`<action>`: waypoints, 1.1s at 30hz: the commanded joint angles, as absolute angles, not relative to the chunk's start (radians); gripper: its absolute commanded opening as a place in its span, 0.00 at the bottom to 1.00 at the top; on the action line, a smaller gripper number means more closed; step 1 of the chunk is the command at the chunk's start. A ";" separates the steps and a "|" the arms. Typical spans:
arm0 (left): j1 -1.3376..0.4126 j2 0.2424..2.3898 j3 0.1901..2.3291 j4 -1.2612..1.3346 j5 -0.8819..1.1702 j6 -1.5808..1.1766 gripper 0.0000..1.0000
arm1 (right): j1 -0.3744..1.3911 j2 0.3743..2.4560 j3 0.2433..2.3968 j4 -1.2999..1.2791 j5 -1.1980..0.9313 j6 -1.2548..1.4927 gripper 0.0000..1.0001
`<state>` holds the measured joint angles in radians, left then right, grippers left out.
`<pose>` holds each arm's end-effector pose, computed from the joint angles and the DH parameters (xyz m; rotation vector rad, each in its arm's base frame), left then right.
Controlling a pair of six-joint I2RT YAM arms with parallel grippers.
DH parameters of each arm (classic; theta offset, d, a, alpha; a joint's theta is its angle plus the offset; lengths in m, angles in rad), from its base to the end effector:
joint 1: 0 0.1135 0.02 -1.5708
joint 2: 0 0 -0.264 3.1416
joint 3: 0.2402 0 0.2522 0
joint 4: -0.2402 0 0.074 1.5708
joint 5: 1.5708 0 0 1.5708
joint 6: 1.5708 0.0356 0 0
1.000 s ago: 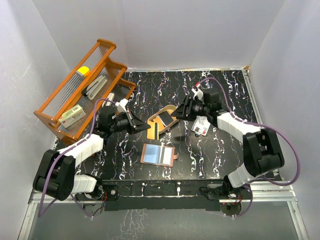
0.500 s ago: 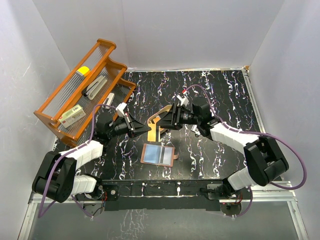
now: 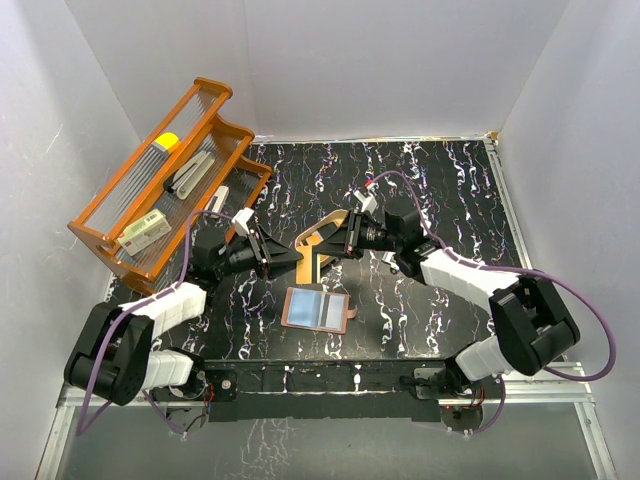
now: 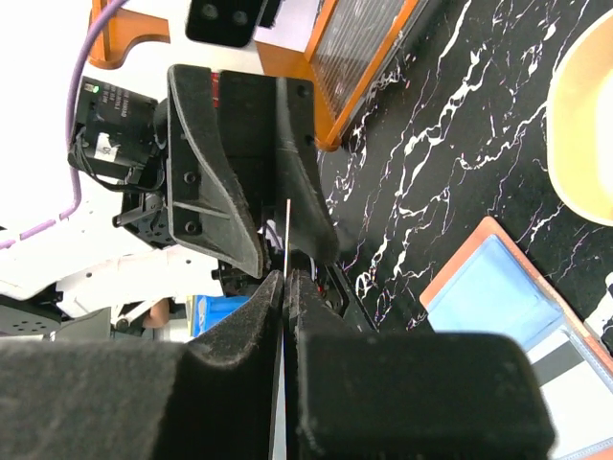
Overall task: Put the credit cards into the card holder
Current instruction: Insert the credit card into the card holder.
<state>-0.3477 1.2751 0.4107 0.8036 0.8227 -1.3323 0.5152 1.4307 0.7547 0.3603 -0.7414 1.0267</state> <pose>0.2221 -0.1083 0.2127 -0.2067 2.0038 -1.8484 0.2554 0.1722 0.2373 -0.0420 2.2049 1.6645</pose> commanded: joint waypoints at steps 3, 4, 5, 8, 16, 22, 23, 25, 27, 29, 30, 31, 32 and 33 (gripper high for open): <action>-0.342 1.191 0.466 0.438 0.749 -1.115 0.52 | 0.522 1.359 0.756 0.297 -0.627 0.991 0.00; -0.342 1.175 0.488 0.348 0.706 -1.062 0.53 | 0.527 1.350 0.756 0.267 -0.602 0.974 0.00; -0.342 1.162 0.503 0.266 0.664 -1.017 0.53 | 0.533 1.345 0.757 0.244 -0.579 0.961 0.00; -0.342 1.140 0.538 0.057 0.554 -0.914 0.52 | 0.571 1.350 0.773 0.156 -0.512 0.914 0.00; -0.342 1.163 0.538 -0.113 0.465 -0.807 0.35 | 0.653 1.369 0.739 0.124 -0.385 0.890 0.00; -0.342 1.227 0.508 -0.107 0.478 -0.783 0.20 | 0.675 1.431 0.697 0.148 -0.368 0.890 0.00; -0.342 1.236 0.496 -0.089 0.490 -0.788 0.17 | 0.677 1.441 0.686 0.155 -0.368 0.891 0.00; -0.342 1.256 0.469 -0.038 0.522 -0.800 0.11 | 0.677 1.458 0.670 0.171 -0.367 0.888 0.00; -0.343 1.278 0.449 0.008 0.538 -0.808 0.07 | 0.677 1.473 0.655 0.194 -0.380 0.874 0.00; -0.344 1.306 0.436 0.039 0.560 -0.808 0.04 | 0.677 1.487 0.648 0.209 -0.409 0.859 0.00; -0.344 1.315 0.431 0.051 0.573 -0.808 0.03 | 0.677 1.493 0.645 0.214 -0.418 0.858 0.00; -0.344 1.324 0.426 0.062 0.581 -0.808 0.02 | 0.677 1.497 0.641 0.215 -0.426 0.858 0.00; -0.344 1.332 0.422 0.074 0.590 -0.809 0.02 | 0.675 1.500 0.634 0.219 -0.434 0.858 0.00; -0.344 1.340 0.416 0.089 0.603 -0.811 0.01 | 0.674 1.501 0.629 0.222 -0.438 0.858 0.00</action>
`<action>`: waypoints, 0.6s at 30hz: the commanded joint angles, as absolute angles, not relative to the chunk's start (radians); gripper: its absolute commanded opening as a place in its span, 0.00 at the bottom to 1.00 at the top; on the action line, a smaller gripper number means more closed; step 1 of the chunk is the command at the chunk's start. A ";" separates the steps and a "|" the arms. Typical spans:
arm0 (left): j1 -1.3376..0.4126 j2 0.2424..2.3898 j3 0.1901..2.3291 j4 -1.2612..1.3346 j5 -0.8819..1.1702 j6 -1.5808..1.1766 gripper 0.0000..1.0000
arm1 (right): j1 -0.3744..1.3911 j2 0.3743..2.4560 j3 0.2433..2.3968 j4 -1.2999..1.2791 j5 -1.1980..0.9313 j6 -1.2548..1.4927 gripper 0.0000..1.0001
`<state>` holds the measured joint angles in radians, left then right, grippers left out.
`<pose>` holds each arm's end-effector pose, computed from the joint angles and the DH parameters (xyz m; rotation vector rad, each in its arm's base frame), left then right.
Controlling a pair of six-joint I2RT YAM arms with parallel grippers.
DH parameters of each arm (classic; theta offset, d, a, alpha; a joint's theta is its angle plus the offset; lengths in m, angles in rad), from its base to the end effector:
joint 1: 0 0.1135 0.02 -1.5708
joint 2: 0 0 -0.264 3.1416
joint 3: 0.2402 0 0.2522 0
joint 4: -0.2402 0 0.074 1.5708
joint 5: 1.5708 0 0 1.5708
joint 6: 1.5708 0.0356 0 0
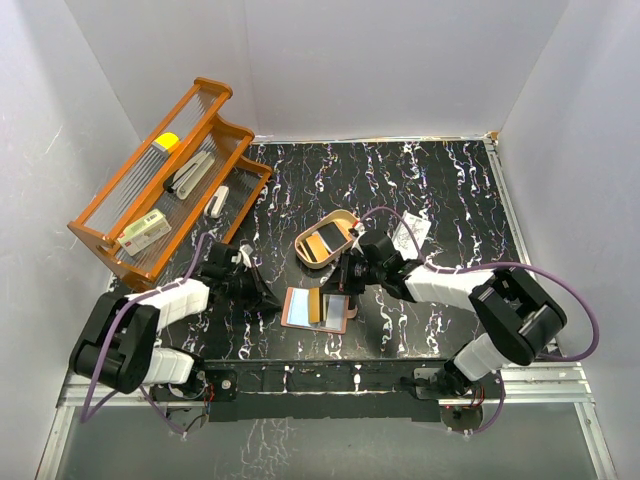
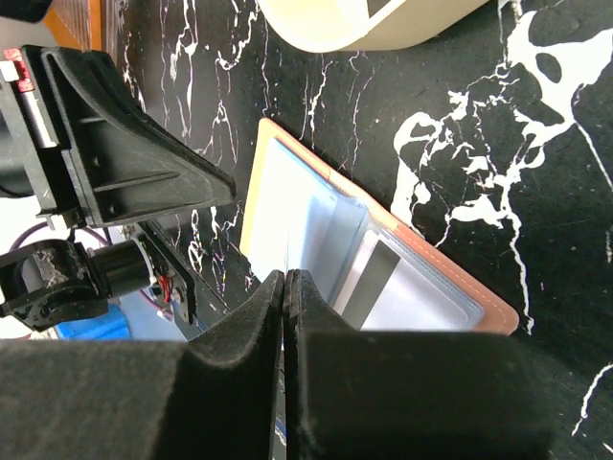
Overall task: Put the credit cards into the card holder
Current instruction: Insert the credit card into the card holder.
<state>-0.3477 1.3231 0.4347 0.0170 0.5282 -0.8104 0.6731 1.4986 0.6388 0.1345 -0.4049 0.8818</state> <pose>0.2043 -0.0931 0.1370 -0.3487 2.6058 -1.1143 0.2150 0.1893 0.1596 0.0315 2.5661 1.1802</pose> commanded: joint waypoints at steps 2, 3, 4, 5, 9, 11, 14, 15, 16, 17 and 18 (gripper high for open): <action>-0.344 1.358 0.402 0.131 0.631 -0.820 0.01 | 0.670 1.502 0.614 0.233 -0.445 0.860 0.00; -0.344 1.363 0.395 0.151 0.643 -0.826 0.01 | 0.669 1.502 0.608 0.238 -0.445 0.861 0.00; -0.344 1.364 0.388 0.171 0.654 -0.837 0.01 | 0.667 1.504 0.604 0.241 -0.445 0.861 0.00; -0.344 1.388 0.382 0.188 0.662 -0.841 0.01 | 0.667 1.507 0.599 0.243 -0.447 0.861 0.00; -0.345 1.405 0.372 0.197 0.658 -0.836 0.01 | 0.658 1.512 0.586 0.258 -0.462 0.868 0.00; -0.345 1.408 0.373 0.186 0.647 -0.828 0.01 | 0.655 1.512 0.582 0.263 -0.463 0.871 0.00; -0.345 1.413 0.370 0.175 0.637 -0.820 0.02 | 0.644 1.516 0.573 0.279 -0.485 0.874 0.00; -0.346 1.415 0.368 0.171 0.634 -0.817 0.02 | 0.640 1.517 0.570 0.285 -0.494 0.876 0.00; -0.345 1.417 0.368 0.162 0.630 -0.814 0.02 | 0.635 1.515 0.568 0.289 -0.502 0.878 0.00; -0.344 1.417 0.368 0.153 0.626 -0.810 0.02 | 0.631 1.514 0.566 0.290 -0.508 0.877 0.00; -0.345 1.415 0.368 0.143 0.621 -0.807 0.02 | 0.628 1.510 0.565 0.286 -0.510 0.877 0.00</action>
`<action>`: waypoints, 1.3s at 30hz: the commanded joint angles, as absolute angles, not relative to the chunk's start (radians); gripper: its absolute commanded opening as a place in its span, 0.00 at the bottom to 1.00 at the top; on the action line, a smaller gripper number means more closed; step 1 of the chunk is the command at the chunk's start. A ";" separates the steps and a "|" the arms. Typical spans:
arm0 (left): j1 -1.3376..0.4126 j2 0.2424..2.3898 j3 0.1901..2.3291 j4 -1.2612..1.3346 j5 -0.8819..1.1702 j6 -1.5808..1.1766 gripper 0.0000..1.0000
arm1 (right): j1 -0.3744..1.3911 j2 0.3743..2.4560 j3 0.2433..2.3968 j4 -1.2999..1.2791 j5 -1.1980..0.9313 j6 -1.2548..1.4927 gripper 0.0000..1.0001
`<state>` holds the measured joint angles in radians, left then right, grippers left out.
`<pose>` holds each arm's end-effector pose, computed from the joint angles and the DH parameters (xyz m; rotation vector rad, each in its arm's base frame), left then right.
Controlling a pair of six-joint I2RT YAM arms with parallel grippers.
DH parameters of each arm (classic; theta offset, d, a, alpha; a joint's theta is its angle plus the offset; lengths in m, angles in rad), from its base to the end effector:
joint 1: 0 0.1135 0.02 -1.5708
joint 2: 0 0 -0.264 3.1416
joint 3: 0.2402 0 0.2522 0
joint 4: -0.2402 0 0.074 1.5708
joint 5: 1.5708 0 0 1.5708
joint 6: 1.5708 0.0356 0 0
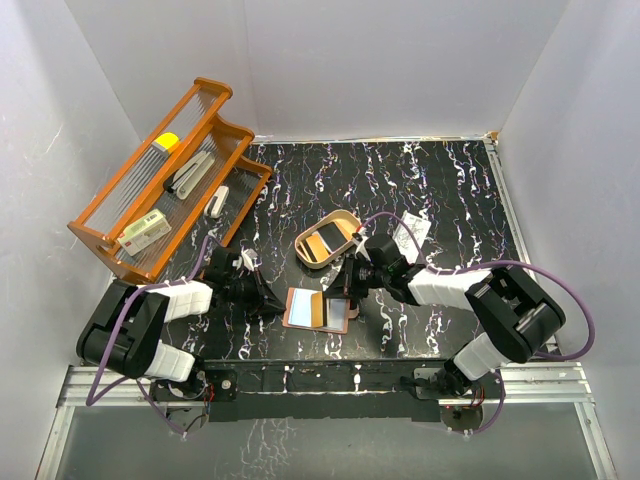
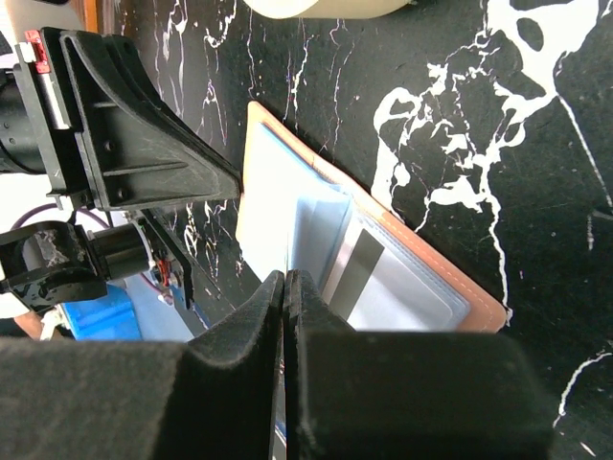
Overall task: Put the credit cards into the card holder
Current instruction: Insert the credit card into the card holder.
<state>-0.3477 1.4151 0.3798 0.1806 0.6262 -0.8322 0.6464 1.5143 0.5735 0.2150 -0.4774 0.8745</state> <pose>0.2027 -0.0957 0.1167 -0.3190 2.6085 -1.2449 0.2112 0.1798 0.1444 0.0131 2.5756 1.2448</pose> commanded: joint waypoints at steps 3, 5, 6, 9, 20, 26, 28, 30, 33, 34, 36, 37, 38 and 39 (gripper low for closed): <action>-0.347 1.406 0.368 0.117 0.603 -0.796 0.02 | 0.621 1.494 0.563 0.264 -0.503 0.875 0.00; -0.347 1.397 0.365 0.108 0.595 -0.797 0.02 | 0.617 1.480 0.559 0.257 -0.502 0.874 0.00; -0.347 1.392 0.364 0.106 0.594 -0.799 0.02 | 0.614 1.471 0.555 0.253 -0.502 0.874 0.00; -0.349 1.382 0.359 0.106 0.595 -0.806 0.02 | 0.609 1.465 0.551 0.250 -0.502 0.870 0.00; -0.354 1.374 0.331 0.123 0.594 -0.836 0.02 | 0.577 1.522 0.489 0.362 -0.569 0.909 0.00; -0.355 1.374 0.327 0.125 0.592 -0.839 0.02 | 0.571 1.547 0.470 0.437 -0.611 0.944 0.00; -0.356 1.376 0.324 0.127 0.591 -0.840 0.02 | 0.569 1.548 0.468 0.457 -0.624 0.955 0.00; -0.357 1.379 0.322 0.130 0.590 -0.841 0.02 | 0.569 1.549 0.468 0.469 -0.629 0.963 0.00; -0.357 1.382 0.321 0.133 0.592 -0.842 0.02 | 0.568 1.555 0.468 0.472 -0.619 0.965 0.00; -0.356 1.382 0.321 0.133 0.592 -0.842 0.02 | 0.567 1.558 0.467 0.475 -0.616 0.965 0.00; -0.357 1.382 0.321 0.134 0.592 -0.842 0.02 | 0.565 1.566 0.466 0.481 -0.610 0.965 0.00; -0.357 1.383 0.321 0.136 0.592 -0.843 0.02 | 0.564 1.571 0.467 0.482 -0.606 0.964 0.00; -0.358 1.386 0.319 0.138 0.592 -0.844 0.02 | 0.563 1.574 0.468 0.482 -0.602 0.963 0.00; -0.358 1.388 0.319 0.139 0.592 -0.844 0.02 | 0.561 1.576 0.468 0.481 -0.597 0.960 0.00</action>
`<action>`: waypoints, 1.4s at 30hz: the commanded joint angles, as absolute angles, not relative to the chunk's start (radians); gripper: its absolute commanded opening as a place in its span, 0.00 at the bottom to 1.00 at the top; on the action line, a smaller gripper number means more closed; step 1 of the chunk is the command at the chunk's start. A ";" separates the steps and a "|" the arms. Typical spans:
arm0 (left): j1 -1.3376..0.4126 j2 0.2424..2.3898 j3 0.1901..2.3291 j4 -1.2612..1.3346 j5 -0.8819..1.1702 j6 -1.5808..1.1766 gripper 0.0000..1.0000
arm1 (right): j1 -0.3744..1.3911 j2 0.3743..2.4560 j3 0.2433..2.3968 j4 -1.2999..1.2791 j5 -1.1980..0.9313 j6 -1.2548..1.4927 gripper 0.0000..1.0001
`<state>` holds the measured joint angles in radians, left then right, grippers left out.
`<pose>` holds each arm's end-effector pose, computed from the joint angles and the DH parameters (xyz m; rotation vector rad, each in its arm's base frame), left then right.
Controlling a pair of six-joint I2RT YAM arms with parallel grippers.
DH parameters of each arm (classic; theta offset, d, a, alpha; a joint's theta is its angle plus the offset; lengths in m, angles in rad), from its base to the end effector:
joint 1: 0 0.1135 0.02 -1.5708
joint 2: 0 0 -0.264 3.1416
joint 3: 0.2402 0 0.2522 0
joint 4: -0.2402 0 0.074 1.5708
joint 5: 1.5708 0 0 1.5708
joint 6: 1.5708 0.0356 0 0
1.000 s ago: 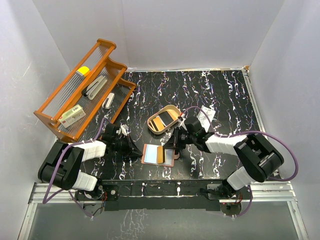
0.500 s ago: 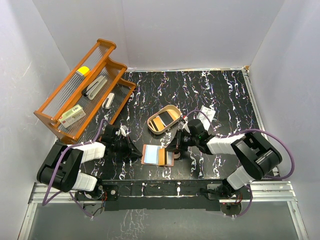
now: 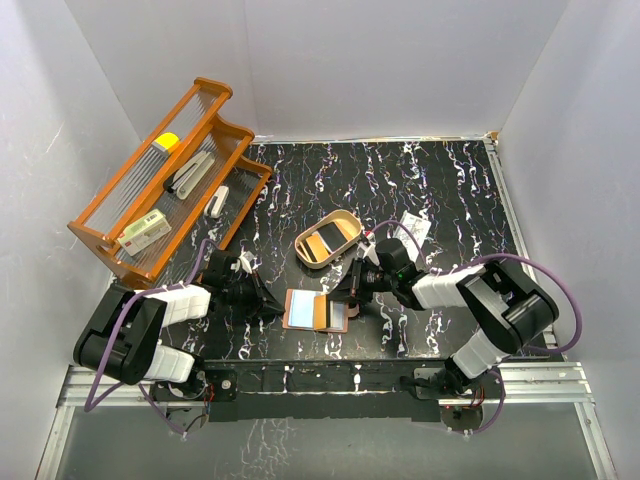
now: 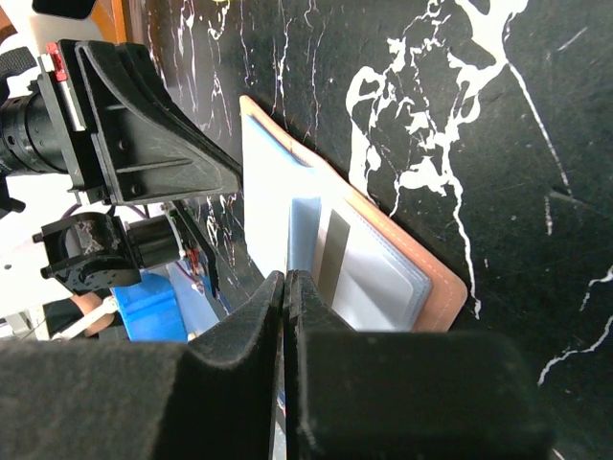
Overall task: Put the credit cards into the card holder
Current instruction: Insert the credit card into the card holder.
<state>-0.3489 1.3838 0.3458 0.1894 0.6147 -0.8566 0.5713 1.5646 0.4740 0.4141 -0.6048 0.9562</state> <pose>0.1952 -0.0929 0.1150 -0.3526 2.6051 -1.2413 0.2122 0.1605 0.1233 0.1122 2.5519 1.4071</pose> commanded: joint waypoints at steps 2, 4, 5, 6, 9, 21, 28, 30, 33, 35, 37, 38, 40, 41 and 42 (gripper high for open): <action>-0.358 1.391 0.318 0.142 0.595 -0.845 0.02 | 0.560 1.578 0.469 0.474 -0.585 0.953 0.00; -0.358 1.391 0.316 0.143 0.597 -0.845 0.02 | 0.559 1.579 0.467 0.472 -0.582 0.951 0.00; -0.358 1.391 0.316 0.144 0.597 -0.846 0.02 | 0.558 1.581 0.466 0.472 -0.580 0.951 0.00; -0.357 1.390 0.316 0.144 0.595 -0.845 0.02 | 0.558 1.581 0.466 0.472 -0.578 0.950 0.00; -0.358 1.391 0.314 0.148 0.596 -0.848 0.02 | 0.558 1.584 0.463 0.476 -0.574 0.951 0.00; -0.359 1.400 0.304 0.173 0.610 -0.861 0.02 | 0.557 1.624 0.463 0.505 -0.566 0.943 0.00; -0.360 1.404 0.302 0.179 0.612 -0.864 0.02 | 0.556 1.631 0.467 0.517 -0.558 0.944 0.00; -0.361 1.406 0.301 0.181 0.612 -0.865 0.02 | 0.557 1.637 0.469 0.519 -0.557 0.945 0.00; -0.362 1.410 0.295 0.187 0.612 -0.868 0.02 | 0.557 1.643 0.469 0.528 -0.555 0.948 0.00; -0.363 1.408 0.294 0.189 0.613 -0.871 0.02 | 0.557 1.643 0.468 0.533 -0.550 0.953 0.00; -0.364 1.408 0.290 0.191 0.611 -0.871 0.02 | 0.556 1.640 0.466 0.538 -0.544 0.957 0.00; -0.365 1.408 0.289 0.192 0.612 -0.871 0.02 | 0.557 1.636 0.464 0.538 -0.541 0.958 0.00; -0.365 1.408 0.288 0.194 0.611 -0.874 0.02 | 0.557 1.631 0.460 0.539 -0.535 0.957 0.00; -0.365 1.409 0.287 0.196 0.612 -0.874 0.02 | 0.557 1.632 0.460 0.540 -0.534 0.954 0.00; -0.366 1.410 0.287 0.196 0.612 -0.874 0.02 | 0.556 1.634 0.459 0.540 -0.534 0.950 0.00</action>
